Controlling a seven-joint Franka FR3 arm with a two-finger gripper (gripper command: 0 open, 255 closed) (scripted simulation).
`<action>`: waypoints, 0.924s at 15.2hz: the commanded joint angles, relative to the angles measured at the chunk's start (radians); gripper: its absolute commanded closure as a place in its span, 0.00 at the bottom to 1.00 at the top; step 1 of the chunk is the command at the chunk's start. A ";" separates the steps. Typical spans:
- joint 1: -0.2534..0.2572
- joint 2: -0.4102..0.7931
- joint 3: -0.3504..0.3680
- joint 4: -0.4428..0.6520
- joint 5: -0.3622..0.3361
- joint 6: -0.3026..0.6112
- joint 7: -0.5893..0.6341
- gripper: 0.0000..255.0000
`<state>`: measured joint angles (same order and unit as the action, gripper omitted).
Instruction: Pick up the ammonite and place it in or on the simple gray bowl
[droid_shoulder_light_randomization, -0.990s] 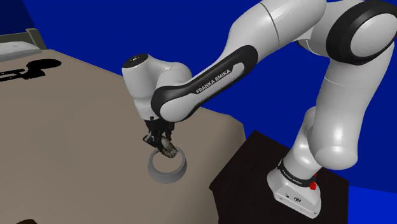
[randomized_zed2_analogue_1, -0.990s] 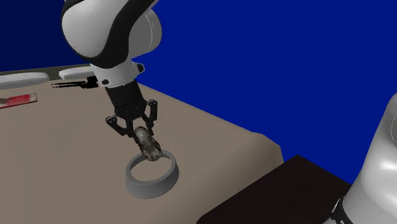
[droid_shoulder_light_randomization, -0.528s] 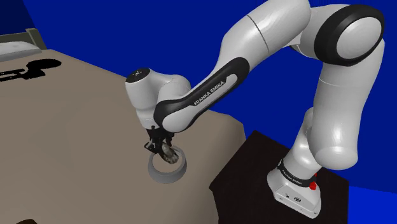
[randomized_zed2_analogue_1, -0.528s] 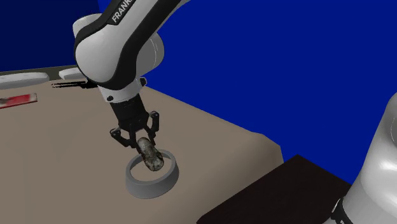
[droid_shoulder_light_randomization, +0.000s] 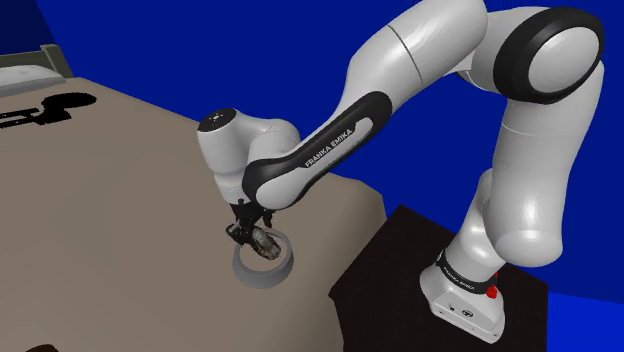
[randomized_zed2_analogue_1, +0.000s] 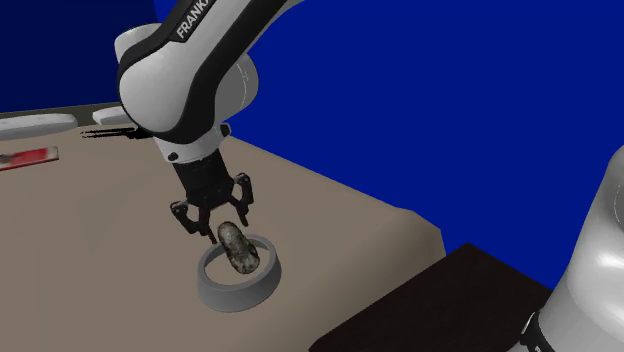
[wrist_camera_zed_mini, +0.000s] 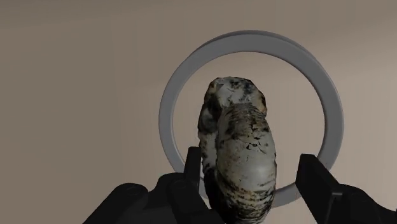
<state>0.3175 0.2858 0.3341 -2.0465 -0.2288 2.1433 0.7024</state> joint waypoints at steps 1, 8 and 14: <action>0.000 0.000 0.000 0.000 0.000 0.000 0.000 0.00; 0.001 -0.041 0.011 0.054 0.026 -0.091 -0.017 0.00; 0.002 -0.050 0.014 0.071 0.032 -0.116 -0.021 0.00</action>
<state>0.3191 0.2365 0.3477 -1.9765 -0.1969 2.0287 0.6816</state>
